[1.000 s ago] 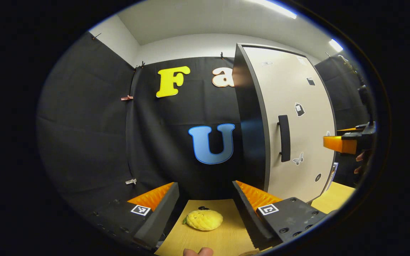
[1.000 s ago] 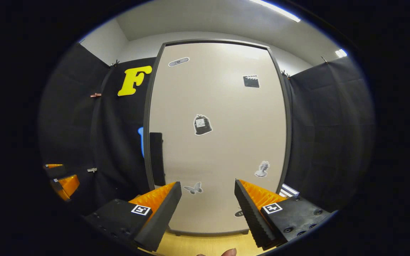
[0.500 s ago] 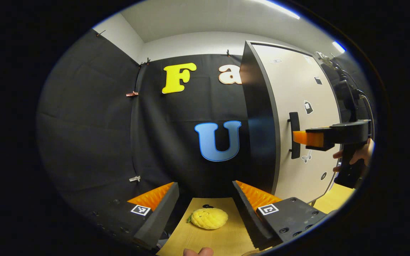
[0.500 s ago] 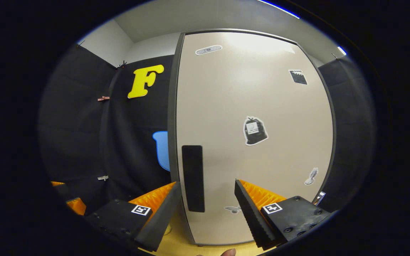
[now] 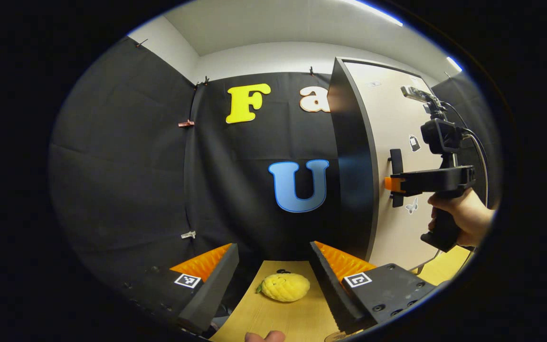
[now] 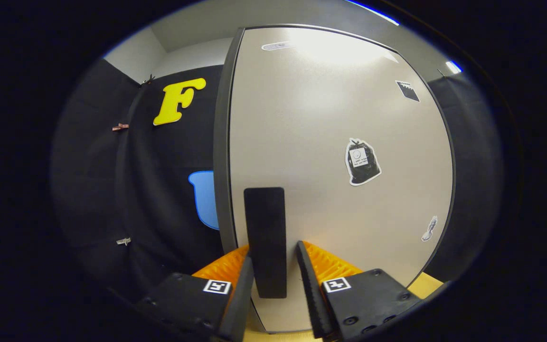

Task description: Open the cabinet door with the right hand, grasp the bottle in the cabinet with the left hand and place it on the coaster, then close the cabinet door with the right hand.

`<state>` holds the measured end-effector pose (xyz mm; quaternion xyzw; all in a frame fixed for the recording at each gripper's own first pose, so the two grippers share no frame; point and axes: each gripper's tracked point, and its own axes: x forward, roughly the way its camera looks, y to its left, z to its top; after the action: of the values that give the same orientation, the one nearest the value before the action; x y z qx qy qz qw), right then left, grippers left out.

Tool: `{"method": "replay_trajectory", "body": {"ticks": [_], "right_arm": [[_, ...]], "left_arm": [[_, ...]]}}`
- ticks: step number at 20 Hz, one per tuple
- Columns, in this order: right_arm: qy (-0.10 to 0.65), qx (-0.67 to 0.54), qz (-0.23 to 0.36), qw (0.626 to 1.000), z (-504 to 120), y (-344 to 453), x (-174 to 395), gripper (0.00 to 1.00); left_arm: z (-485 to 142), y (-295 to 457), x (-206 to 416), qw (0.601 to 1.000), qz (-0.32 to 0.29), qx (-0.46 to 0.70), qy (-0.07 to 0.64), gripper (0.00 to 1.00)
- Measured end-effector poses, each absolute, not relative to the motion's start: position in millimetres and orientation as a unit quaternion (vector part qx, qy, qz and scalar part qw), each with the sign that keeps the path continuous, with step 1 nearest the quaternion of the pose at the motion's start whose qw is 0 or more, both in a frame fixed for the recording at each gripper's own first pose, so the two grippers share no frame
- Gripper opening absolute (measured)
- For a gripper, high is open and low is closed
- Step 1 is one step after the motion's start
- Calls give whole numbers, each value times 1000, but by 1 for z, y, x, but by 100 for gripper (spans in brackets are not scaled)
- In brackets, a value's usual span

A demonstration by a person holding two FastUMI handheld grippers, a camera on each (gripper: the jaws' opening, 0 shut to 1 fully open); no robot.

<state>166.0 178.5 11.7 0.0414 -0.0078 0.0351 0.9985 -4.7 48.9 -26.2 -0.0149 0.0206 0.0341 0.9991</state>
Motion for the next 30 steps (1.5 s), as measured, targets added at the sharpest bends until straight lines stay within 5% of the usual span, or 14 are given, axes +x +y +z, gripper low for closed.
{"method": "replay_trajectory", "body": {"ticks": [1, 4, 16, 30], "right_arm": [[-11, 34, 40, 999, 15, 176, 154, 35], [10, 60, 72, 996, 12, 178, 152, 18], [14, 53, 161, 985, 23, 133, 30, 18], [29, 42, 143, 988, 22, 17, -50, 18]], "left_arm": [[-27, 51, -10, 999, 38, -15, 22, 94], [-27, 56, -23, 998, 47, -17, 25, 94], [-13, 48, -41, 999, 46, -8, 10, 94], [9, -32, -16, 1000, -17, -6, -11, 94]]}}
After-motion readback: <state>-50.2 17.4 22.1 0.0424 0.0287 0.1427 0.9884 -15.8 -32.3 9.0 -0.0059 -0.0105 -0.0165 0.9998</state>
